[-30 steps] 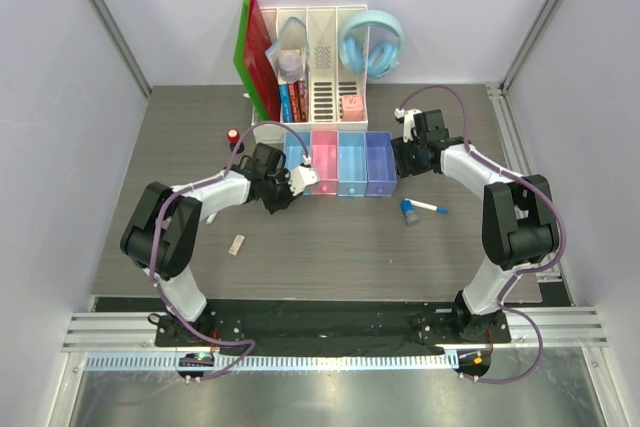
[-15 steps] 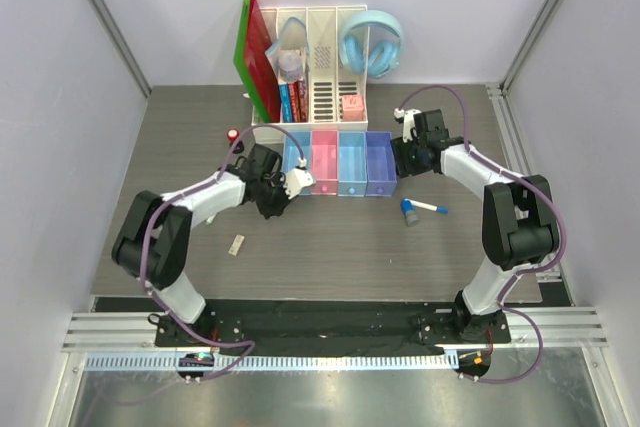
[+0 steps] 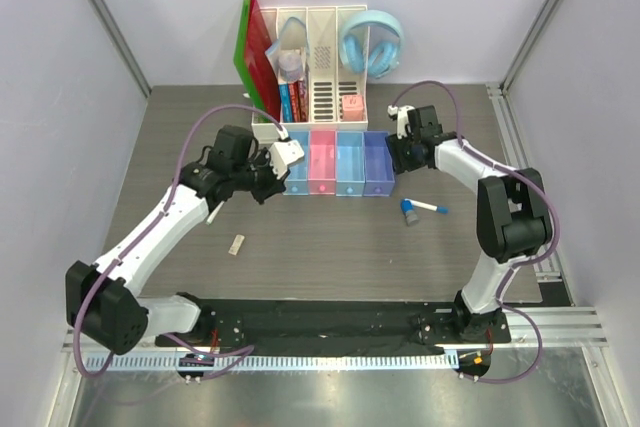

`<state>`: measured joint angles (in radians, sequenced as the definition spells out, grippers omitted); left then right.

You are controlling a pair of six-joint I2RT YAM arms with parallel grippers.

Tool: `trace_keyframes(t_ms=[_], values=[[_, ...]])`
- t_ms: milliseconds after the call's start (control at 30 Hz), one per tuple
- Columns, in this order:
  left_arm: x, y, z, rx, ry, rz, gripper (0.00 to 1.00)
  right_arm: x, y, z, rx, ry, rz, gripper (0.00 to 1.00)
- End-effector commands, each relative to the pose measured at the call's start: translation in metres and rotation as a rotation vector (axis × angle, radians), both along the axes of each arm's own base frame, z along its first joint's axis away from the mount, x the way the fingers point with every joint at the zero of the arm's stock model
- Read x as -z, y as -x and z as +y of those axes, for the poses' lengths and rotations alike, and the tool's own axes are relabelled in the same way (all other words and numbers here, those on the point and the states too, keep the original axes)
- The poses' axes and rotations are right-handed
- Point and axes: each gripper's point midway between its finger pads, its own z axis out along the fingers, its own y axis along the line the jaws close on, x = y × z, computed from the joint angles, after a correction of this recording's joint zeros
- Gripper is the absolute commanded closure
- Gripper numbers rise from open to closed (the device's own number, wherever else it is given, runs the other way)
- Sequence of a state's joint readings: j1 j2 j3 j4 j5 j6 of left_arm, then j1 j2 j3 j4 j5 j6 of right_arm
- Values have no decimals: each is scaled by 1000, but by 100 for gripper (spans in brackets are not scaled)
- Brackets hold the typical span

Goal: Sort the stationery into containers
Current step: Pick up the stationery from the center of the board, then place the stationery in the storage box.

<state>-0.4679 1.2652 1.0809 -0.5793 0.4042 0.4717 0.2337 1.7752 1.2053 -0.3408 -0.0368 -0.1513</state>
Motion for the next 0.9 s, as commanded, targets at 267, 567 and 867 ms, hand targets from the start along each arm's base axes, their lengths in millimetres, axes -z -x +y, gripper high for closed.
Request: trace_keyframes(t_ms=[267,567,867], values=[[-18,-48,-42,-58,82,-43,100,-8,-21,40,-81,25,-47,46],[3,-77,-82,-42,107,-31,100,-18,-31,37,-50,60,-84,46],[16,-109,-128,-15,154,17,100,-54,-24,-5,23,134,-168,43]])
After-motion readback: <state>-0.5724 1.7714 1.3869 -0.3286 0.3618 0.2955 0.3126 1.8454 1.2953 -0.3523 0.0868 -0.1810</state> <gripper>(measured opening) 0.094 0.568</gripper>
